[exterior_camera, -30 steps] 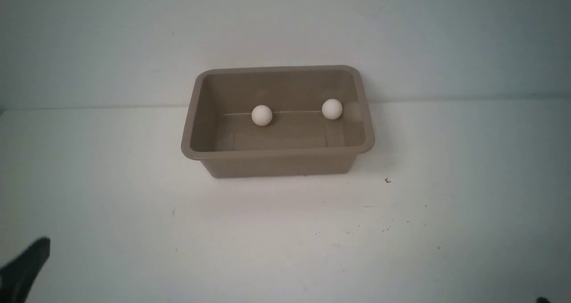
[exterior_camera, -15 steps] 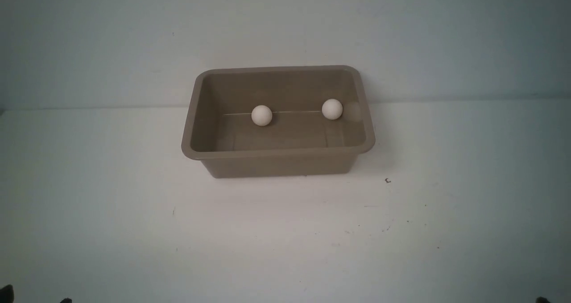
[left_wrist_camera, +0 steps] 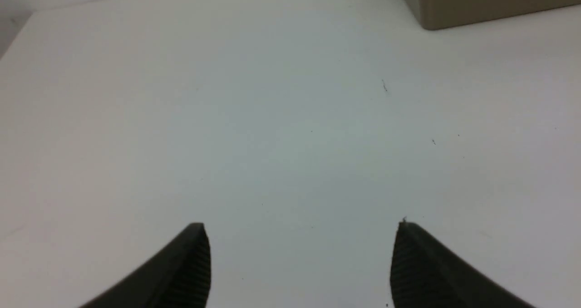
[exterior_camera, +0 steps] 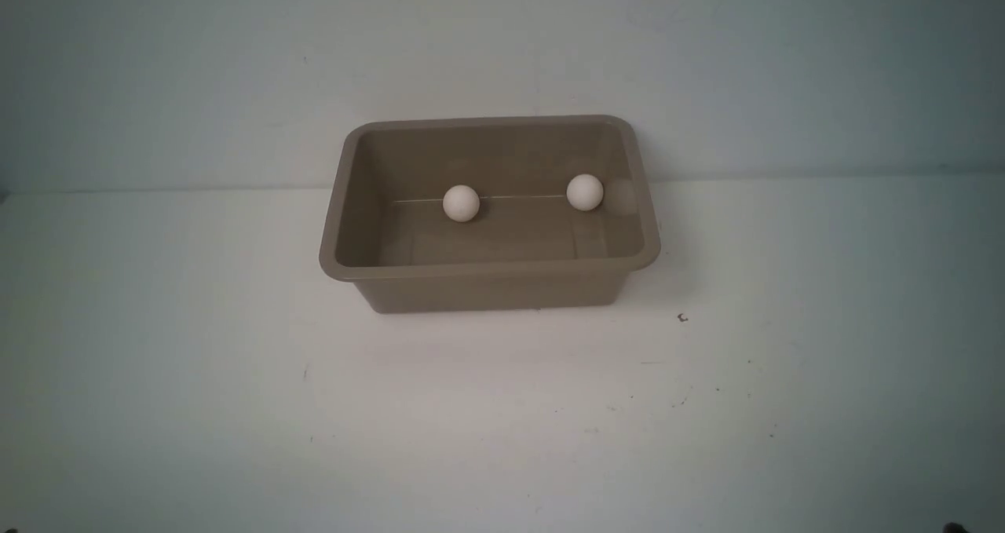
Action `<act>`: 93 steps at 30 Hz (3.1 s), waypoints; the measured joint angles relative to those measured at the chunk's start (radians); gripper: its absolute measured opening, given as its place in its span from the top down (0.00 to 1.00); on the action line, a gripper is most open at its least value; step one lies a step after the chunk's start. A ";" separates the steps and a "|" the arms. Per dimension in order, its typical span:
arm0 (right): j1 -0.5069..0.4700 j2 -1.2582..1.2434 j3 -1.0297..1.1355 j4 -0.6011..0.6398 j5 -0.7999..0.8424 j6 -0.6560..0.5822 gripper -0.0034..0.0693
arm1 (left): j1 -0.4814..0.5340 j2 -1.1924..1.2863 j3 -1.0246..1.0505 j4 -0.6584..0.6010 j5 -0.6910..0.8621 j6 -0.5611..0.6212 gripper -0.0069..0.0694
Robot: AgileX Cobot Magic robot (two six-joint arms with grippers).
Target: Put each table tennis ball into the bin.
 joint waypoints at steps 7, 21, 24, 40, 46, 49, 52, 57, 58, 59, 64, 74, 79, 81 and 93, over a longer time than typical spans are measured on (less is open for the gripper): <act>0.000 0.000 0.000 0.000 0.000 0.000 0.23 | 0.000 0.000 0.000 0.000 -0.001 0.000 0.28; 0.000 0.000 0.000 0.000 0.000 0.000 0.23 | 0.000 -0.104 -0.001 0.001 0.029 0.001 0.28; 0.000 0.000 0.000 0.000 0.000 0.000 0.23 | 0.000 -0.105 -0.001 0.001 0.032 0.001 0.28; 0.000 0.000 0.000 0.000 0.000 0.000 0.23 | 0.000 -0.105 -0.002 0.001 0.036 0.001 0.28; 0.000 0.000 0.000 0.000 0.000 0.000 0.23 | 0.000 -0.105 -0.002 0.001 0.036 0.001 0.28; 0.000 0.000 0.000 0.000 0.000 0.000 0.23 | 0.000 -0.105 -0.002 0.001 0.036 0.001 0.28; -0.003 0.000 0.000 0.000 0.000 0.000 0.23 | 0.000 -0.105 -0.002 0.001 0.036 0.001 0.28; -0.088 0.000 0.000 0.000 0.001 0.004 0.23 | 0.000 -0.105 -0.002 0.001 0.036 0.001 0.28; -0.114 0.000 0.000 0.000 0.001 0.014 0.23 | 0.000 -0.105 -0.002 0.001 0.036 0.001 0.28; -0.138 0.000 0.000 0.000 0.001 0.034 0.23 | 0.000 -0.105 -0.002 0.001 0.036 0.001 0.28; -0.186 0.000 0.000 0.000 0.001 0.162 0.23 | 0.000 -0.105 -0.002 0.001 0.036 0.001 0.28; -0.186 0.000 0.000 -0.001 0.001 0.181 0.23 | 0.000 -0.105 -0.002 0.001 0.036 0.001 0.28; -0.186 0.000 0.000 -0.003 0.001 0.120 0.23 | 0.000 -0.105 -0.002 0.001 0.036 0.001 0.28; -0.186 0.000 0.000 -0.003 0.001 0.110 0.23 | 0.000 -0.105 -0.002 0.001 0.036 0.001 0.28; -0.186 0.000 0.000 -0.003 0.001 0.108 0.23 | 0.000 -0.105 -0.002 0.001 0.036 0.001 0.28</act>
